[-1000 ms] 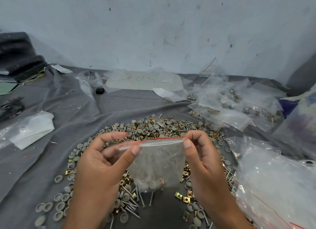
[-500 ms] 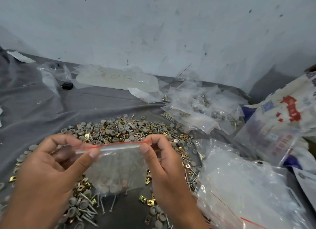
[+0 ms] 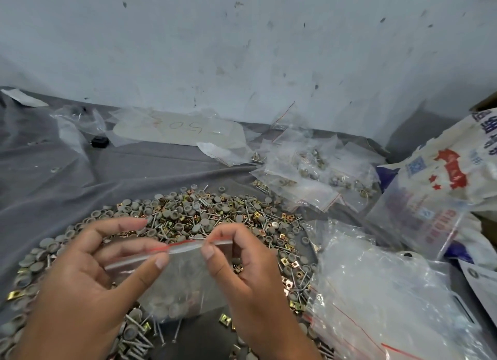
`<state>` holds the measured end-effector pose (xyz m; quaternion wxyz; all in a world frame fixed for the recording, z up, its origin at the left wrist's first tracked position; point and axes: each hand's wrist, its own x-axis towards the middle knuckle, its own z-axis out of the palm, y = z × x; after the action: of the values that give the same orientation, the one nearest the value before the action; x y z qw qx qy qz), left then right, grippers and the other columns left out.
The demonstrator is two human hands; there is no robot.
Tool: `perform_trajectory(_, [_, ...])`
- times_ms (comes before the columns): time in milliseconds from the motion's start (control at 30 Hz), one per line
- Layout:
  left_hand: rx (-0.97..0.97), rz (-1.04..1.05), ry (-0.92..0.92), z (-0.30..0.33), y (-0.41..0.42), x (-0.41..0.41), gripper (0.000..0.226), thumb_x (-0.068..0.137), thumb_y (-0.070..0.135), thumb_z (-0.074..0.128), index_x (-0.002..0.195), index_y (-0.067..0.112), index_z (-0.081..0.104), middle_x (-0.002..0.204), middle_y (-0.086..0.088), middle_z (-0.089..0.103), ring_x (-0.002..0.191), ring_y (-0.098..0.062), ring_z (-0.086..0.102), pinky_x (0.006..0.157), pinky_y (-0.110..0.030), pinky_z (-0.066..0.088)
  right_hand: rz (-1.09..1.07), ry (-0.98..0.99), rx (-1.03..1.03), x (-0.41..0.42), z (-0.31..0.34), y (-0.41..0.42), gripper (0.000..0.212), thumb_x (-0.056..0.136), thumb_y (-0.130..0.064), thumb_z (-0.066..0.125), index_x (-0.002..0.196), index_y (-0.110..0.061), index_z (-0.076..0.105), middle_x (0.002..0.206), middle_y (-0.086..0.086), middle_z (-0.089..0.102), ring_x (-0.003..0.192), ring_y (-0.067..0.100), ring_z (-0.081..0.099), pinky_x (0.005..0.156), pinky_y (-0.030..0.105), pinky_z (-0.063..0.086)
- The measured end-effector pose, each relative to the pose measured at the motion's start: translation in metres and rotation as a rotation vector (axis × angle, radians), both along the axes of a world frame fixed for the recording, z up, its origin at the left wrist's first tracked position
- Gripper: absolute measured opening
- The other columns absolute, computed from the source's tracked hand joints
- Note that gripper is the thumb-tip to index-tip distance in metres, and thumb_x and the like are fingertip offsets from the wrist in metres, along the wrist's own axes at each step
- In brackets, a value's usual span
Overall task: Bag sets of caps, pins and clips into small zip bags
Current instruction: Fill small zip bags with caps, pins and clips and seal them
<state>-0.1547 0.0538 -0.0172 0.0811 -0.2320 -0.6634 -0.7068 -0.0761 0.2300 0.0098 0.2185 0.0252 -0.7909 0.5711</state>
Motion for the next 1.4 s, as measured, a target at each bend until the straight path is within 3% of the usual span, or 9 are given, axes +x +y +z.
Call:
perform_trajectory(167, [0.010, -0.025, -0.023, -0.001, -0.002, 0.000, 0.062, 0.058, 0.061, 0.088, 0.108, 0.035, 0.063, 0.092, -0.002, 0.077, 0.079, -0.019, 0.076, 0.060, -0.033, 0.061, 0.044, 0.034, 0.050, 0.000, 0.000, 0.000, 0.007, 0.096, -0.033, 0.066, 0.099, -0.027, 0.068, 0.091, -0.022, 0.065, 0.084, -0.002, 0.061, 0.072, 0.012, 0.048])
perform_trajectory(500, [-0.089, 0.012, 0.050, -0.014, -0.004, -0.006, 0.073, 0.063, 0.056, 0.089, 0.123, 0.029, 0.058, 0.092, 0.002, 0.078, 0.085, -0.016, 0.076, 0.061, -0.034, 0.061, 0.024, 0.039, 0.063, 0.002, 0.000, 0.002, 0.012, 0.095, -0.030, 0.069, 0.098, -0.019, 0.073, 0.086, -0.024, 0.066, 0.078, -0.005, 0.061, 0.069, 0.007, 0.043])
perform_trajectory(800, [-0.120, -0.007, 0.066, -0.020, -0.010, -0.010, 0.058, 0.064, 0.047, 0.091, 0.106, 0.029, 0.055, 0.087, 0.002, 0.078, 0.076, -0.020, 0.077, 0.055, -0.032, 0.060, 0.064, -0.002, 0.060, 0.002, -0.002, 0.005, 0.016, 0.093, -0.028, 0.073, 0.101, -0.015, 0.076, 0.096, -0.006, 0.075, 0.088, 0.005, 0.070, 0.075, 0.017, 0.054])
perform_trajectory(967, [-0.059, -0.053, -0.064, -0.017, -0.013, -0.007, 0.061, 0.064, 0.047, 0.092, 0.113, 0.029, 0.060, 0.090, -0.005, 0.078, 0.076, -0.028, 0.076, 0.045, -0.047, 0.057, 0.128, -0.044, -0.026, 0.004, 0.003, 0.007, 0.004, 0.094, -0.025, 0.071, 0.096, -0.023, 0.074, 0.084, -0.023, 0.068, 0.075, -0.006, 0.061, 0.066, 0.007, 0.045])
perform_trajectory(1067, [-0.204, -0.041, -0.069, -0.015, -0.023, -0.009, 0.067, 0.069, 0.058, 0.084, 0.125, 0.032, 0.060, 0.090, 0.003, 0.078, 0.066, -0.029, 0.075, 0.032, -0.052, 0.047, 0.122, -0.078, -0.073, 0.004, 0.003, 0.013, 0.010, 0.092, -0.033, 0.073, 0.098, -0.027, 0.077, 0.085, -0.019, 0.071, 0.076, 0.000, 0.061, 0.067, 0.013, 0.047])
perform_trajectory(1200, [-0.412, -0.063, -0.024, -0.009, -0.034, -0.009, 0.066, 0.073, 0.066, 0.075, 0.131, 0.039, 0.059, 0.089, 0.014, 0.077, 0.056, -0.038, 0.069, 0.032, -0.049, 0.048, 0.162, -0.111, -0.028, 0.004, 0.002, 0.021, 0.015, 0.092, -0.034, 0.072, 0.102, -0.024, 0.077, 0.086, -0.013, 0.072, 0.077, 0.004, 0.060, 0.065, 0.015, 0.048])
perform_trajectory(1300, [-0.409, -0.156, 0.010, -0.002, -0.033, -0.007, 0.061, 0.082, 0.064, 0.069, 0.137, 0.041, 0.056, 0.099, 0.013, 0.077, 0.070, -0.053, 0.067, 0.047, -0.063, 0.053, 0.208, -0.124, -0.072, 0.005, 0.005, 0.026, 0.020, 0.089, -0.040, 0.073, 0.098, -0.024, 0.079, 0.081, -0.011, 0.071, 0.072, 0.001, 0.058, 0.061, 0.014, 0.044])
perform_trajectory(1333, [-0.410, -0.172, 0.042, 0.003, -0.031, -0.005, 0.057, 0.085, 0.063, 0.065, 0.137, 0.041, 0.056, 0.101, 0.014, 0.076, 0.077, -0.047, 0.070, 0.057, -0.055, 0.059, 0.221, -0.132, -0.115, 0.006, 0.006, 0.028, 0.022, 0.088, -0.042, 0.074, 0.096, -0.023, 0.080, 0.079, -0.010, 0.070, 0.070, 0.001, 0.056, 0.059, 0.013, 0.042])
perform_trajectory(1400, [-0.422, -0.166, 0.124, 0.010, -0.028, -0.001, 0.050, 0.089, 0.065, 0.057, 0.133, 0.043, 0.059, 0.103, 0.019, 0.075, 0.085, -0.022, 0.076, 0.072, -0.021, 0.059, 0.219, -0.143, -0.161, 0.005, 0.005, 0.033, 0.024, 0.088, -0.041, 0.075, 0.098, -0.019, 0.080, 0.081, -0.006, 0.072, 0.070, 0.007, 0.057, 0.059, 0.018, 0.041])
